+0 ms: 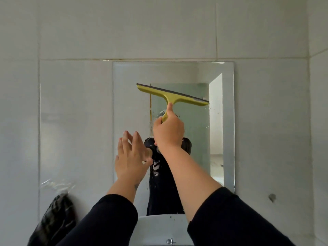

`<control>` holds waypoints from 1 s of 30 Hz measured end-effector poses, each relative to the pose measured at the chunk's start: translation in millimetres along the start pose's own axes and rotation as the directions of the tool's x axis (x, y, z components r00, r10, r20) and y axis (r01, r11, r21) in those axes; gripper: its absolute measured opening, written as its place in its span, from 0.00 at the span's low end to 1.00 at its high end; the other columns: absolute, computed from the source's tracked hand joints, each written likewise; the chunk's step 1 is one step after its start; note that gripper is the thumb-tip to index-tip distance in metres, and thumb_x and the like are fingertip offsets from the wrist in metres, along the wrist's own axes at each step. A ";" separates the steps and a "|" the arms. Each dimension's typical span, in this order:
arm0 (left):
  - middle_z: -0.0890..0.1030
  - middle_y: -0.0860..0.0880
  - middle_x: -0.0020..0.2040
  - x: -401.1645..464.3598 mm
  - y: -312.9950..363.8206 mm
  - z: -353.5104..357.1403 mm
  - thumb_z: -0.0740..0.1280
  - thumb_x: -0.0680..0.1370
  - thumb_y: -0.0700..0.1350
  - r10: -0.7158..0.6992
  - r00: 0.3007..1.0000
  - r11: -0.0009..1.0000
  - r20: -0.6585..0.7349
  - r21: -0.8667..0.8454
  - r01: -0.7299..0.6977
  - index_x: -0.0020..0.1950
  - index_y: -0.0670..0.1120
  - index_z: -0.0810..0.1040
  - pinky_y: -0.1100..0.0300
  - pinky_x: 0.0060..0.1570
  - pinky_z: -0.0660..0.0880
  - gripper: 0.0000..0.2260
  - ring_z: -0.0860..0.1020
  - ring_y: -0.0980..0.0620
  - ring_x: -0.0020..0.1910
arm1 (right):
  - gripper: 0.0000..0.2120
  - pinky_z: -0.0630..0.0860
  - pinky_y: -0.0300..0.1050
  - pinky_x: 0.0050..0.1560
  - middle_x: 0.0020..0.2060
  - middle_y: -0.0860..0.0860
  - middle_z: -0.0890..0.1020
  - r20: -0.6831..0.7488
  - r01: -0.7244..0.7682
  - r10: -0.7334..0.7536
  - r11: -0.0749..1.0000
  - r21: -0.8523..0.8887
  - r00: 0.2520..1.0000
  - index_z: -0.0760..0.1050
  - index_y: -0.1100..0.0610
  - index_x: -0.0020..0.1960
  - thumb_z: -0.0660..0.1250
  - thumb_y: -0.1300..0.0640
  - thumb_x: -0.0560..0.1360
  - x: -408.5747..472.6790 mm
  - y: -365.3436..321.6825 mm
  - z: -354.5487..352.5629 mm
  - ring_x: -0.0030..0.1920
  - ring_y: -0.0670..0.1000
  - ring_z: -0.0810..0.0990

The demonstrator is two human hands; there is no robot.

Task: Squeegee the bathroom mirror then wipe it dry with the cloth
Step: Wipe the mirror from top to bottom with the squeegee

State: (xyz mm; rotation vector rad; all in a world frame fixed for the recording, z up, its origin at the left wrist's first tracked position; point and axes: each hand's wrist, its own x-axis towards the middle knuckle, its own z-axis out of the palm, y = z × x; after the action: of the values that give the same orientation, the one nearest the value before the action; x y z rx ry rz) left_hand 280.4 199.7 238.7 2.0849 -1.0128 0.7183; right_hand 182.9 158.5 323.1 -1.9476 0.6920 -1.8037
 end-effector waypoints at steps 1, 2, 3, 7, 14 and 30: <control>0.37 0.47 0.78 -1.3 -2.0 0.5 0.68 0.73 0.59 0.013 1.000 1.000 0.003 0.008 -0.013 0.77 0.54 0.38 0.44 0.70 0.64 0.45 0.40 0.45 0.77 | 0.27 0.80 0.56 0.50 0.49 0.57 0.82 0.008 0.001 -0.001 1.000 -0.004 1.000 0.57 0.52 0.76 0.58 0.57 0.79 -1.4 -2.3 4.6 0.49 0.57 0.82; 0.37 0.47 0.78 -2.3 -3.7 0.8 0.68 0.73 0.59 0.022 1.000 1.000 -0.002 0.017 -0.022 0.77 0.54 0.38 0.44 0.70 0.64 0.45 0.41 0.45 0.77 | 0.27 0.79 0.57 0.51 0.50 0.58 0.82 0.023 0.013 -0.013 1.000 -0.014 1.000 0.57 0.52 0.76 0.58 0.57 0.79 -2.6 -4.0 7.5 0.51 0.58 0.81; 0.37 0.48 0.78 -3.0 -5.5 1.3 0.68 0.73 0.59 0.029 1.000 0.999 -0.008 0.028 -0.029 0.77 0.54 0.39 0.43 0.70 0.64 0.45 0.41 0.45 0.77 | 0.27 0.78 0.56 0.54 0.50 0.58 0.81 0.050 0.030 -0.028 0.999 -0.041 0.998 0.57 0.52 0.76 0.58 0.57 0.79 -4.2 -5.1 9.7 0.52 0.58 0.80; 0.35 0.48 0.78 -3.5 -10.2 -0.6 0.67 0.74 0.60 0.040 0.999 0.997 0.007 0.073 -0.040 0.77 0.54 0.38 0.43 0.72 0.60 0.45 0.39 0.46 0.77 | 0.26 0.75 0.51 0.57 0.50 0.57 0.81 0.114 0.113 -0.096 0.980 -0.162 0.989 0.55 0.52 0.77 0.56 0.57 0.80 -11.9 -8.1 10.8 0.56 0.56 0.76; 0.35 0.48 0.78 -2.3 -8.4 2.3 0.67 0.74 0.59 0.027 0.999 0.997 0.017 0.076 -0.029 0.76 0.53 0.37 0.45 0.68 0.67 0.45 0.37 0.45 0.77 | 0.26 0.76 0.51 0.56 0.49 0.57 0.82 0.164 0.201 -0.167 0.956 -0.216 0.972 0.54 0.52 0.77 0.56 0.56 0.81 -15.2 -7.5 8.9 0.54 0.56 0.79; 0.32 0.49 0.77 -3.9 -10.9 -1.5 0.63 0.76 0.61 0.003 0.997 0.996 0.082 0.093 -0.011 0.76 0.55 0.35 0.37 0.72 0.51 0.42 0.35 0.46 0.77 | 0.26 0.76 0.48 0.47 0.44 0.54 0.80 0.305 0.292 -0.204 0.915 -0.279 0.930 0.54 0.47 0.77 0.57 0.55 0.81 -31.6 -10.3 13.7 0.48 0.54 0.80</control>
State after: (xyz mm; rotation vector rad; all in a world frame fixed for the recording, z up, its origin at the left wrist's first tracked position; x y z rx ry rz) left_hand 287.0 207.5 233.0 2.2085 -1.0496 0.7012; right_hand 195.9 185.1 302.7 -2.5449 0.7036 -1.5881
